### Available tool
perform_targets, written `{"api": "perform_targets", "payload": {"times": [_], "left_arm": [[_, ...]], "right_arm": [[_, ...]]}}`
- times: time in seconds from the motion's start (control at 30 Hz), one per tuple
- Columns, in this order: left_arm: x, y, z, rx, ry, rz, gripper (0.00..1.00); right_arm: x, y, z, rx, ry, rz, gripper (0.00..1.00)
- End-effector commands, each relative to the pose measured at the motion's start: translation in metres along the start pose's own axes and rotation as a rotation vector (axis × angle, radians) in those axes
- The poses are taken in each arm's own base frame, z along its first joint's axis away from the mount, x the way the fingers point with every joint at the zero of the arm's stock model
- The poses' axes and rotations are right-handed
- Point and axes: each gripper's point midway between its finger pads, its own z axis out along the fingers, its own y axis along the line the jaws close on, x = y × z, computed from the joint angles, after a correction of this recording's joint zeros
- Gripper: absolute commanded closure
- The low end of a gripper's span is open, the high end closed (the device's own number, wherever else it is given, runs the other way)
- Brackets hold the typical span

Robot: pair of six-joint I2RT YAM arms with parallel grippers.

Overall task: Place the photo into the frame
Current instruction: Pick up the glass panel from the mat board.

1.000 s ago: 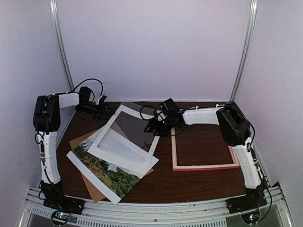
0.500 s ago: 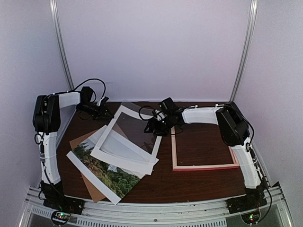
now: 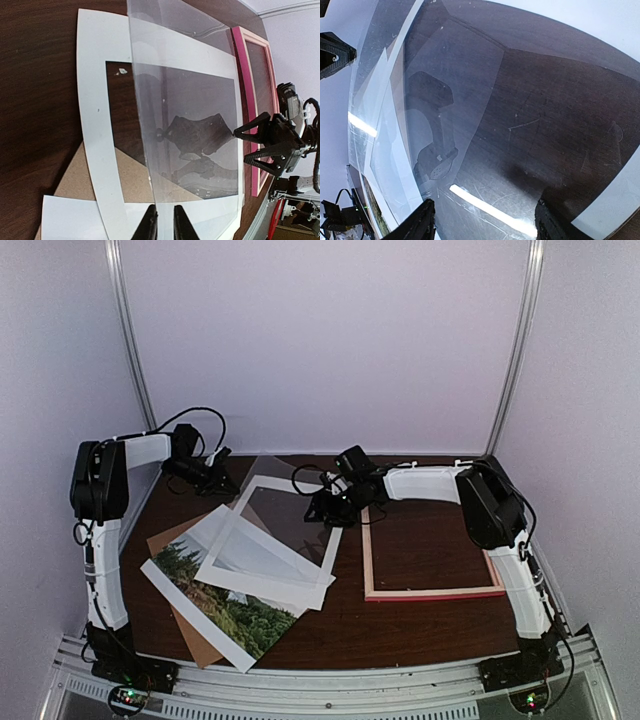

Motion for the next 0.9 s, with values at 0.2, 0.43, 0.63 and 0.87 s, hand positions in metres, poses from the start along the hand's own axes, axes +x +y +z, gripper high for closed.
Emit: {"api": "perform_targets", "payload": {"times": [0.2,0.43,0.63,0.87], "left_arm": [[-0.002,-0.014,0.011,0.063,0.021,0.025,0.78],[0.0,-0.019,0.017,0.12,0.034,0.019,0.79],[0.003,-0.02,0.023,0.139,0.047,0.008,0.81],[0.003,-0.017,0.024,0.105,0.052,-0.004,0.92]], "right_arm": [[0.023,-0.027,0.018,0.043,0.083,0.036,0.32],[0.025,-0.028,0.02,0.038,0.087,0.039,0.32],[0.027,-0.028,0.023,0.03,0.093,0.043,0.32],[0.029,-0.028,0.023,0.023,0.098,0.039,0.32]]}}
